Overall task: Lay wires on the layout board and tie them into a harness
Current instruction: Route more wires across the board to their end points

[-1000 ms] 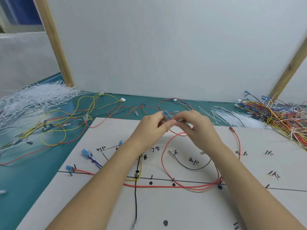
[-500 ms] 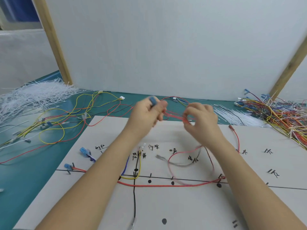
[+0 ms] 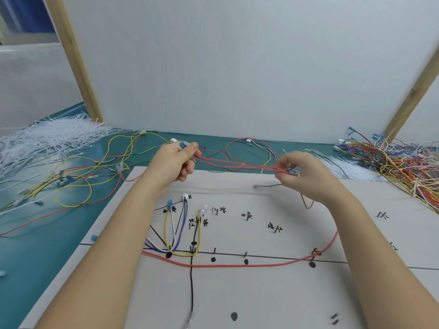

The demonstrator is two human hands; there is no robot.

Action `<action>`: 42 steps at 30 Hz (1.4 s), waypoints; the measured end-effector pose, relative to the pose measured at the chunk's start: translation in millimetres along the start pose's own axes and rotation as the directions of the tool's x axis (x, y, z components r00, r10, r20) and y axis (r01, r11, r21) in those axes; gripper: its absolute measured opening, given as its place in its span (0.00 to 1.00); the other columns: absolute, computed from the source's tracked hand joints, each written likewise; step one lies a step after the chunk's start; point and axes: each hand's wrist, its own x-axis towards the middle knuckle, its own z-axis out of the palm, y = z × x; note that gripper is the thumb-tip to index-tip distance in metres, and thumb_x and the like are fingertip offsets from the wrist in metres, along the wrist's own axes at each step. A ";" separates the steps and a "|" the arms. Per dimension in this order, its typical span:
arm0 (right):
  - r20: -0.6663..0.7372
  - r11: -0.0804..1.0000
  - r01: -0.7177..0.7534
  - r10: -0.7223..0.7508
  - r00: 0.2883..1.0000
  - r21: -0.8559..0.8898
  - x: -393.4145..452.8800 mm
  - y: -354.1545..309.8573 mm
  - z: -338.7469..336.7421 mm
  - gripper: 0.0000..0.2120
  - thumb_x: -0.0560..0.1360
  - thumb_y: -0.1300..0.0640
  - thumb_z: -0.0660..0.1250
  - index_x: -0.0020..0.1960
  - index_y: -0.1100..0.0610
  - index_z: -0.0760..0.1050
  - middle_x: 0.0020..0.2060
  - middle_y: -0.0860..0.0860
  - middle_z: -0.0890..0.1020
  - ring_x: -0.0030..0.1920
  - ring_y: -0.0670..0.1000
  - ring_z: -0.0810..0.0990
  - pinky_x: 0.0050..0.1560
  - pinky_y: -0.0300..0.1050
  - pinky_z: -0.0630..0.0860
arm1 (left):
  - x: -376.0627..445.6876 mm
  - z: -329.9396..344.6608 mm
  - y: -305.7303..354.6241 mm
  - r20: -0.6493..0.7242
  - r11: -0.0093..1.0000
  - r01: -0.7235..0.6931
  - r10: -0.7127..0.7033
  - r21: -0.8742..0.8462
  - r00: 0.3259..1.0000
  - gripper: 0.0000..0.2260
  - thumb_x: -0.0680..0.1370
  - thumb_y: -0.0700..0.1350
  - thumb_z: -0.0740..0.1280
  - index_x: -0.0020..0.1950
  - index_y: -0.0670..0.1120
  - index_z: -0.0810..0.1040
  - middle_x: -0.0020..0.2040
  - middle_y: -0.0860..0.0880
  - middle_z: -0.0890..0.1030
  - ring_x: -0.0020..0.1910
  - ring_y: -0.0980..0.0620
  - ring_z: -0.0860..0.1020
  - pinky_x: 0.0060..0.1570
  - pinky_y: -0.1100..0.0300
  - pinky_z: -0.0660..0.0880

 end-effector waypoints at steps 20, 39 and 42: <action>-0.061 0.898 -0.178 0.220 0.974 0.402 -3.4 8.6 -12.0 0.17 0.79 0.50 0.60 0.36 0.56 0.79 0.28 0.51 0.80 0.34 0.45 0.76 0.43 0.35 0.73 | 5.5 -7.5 -22.7 0.077 0.971 0.150 -0.138 -0.188 0.987 0.11 0.80 0.47 0.60 0.40 0.45 0.73 0.21 0.54 0.67 0.21 0.59 0.63 0.22 0.68 0.59; -0.166 0.981 -0.011 0.043 0.985 0.191 -0.9 -17.7 19.5 0.11 0.72 0.59 0.69 0.49 0.44 0.75 0.35 0.43 0.72 0.35 0.43 0.73 0.35 0.30 0.71 | 2.4 10.0 -15.6 0.135 0.971 0.058 -0.027 -0.233 0.990 0.13 0.78 0.32 0.55 0.44 0.42 0.78 0.32 0.48 0.76 0.27 0.57 0.72 0.26 0.68 0.68; -0.324 0.994 0.046 -0.011 0.946 0.101 0.0 -18.3 17.3 0.16 0.69 0.58 0.73 0.54 0.48 0.75 0.38 0.40 0.71 0.39 0.44 0.71 0.41 0.35 0.69 | 2.5 10.2 -15.5 0.122 0.976 0.017 0.010 -0.216 0.993 0.14 0.77 0.31 0.55 0.44 0.44 0.78 0.37 0.47 0.77 0.29 0.57 0.75 0.28 0.68 0.70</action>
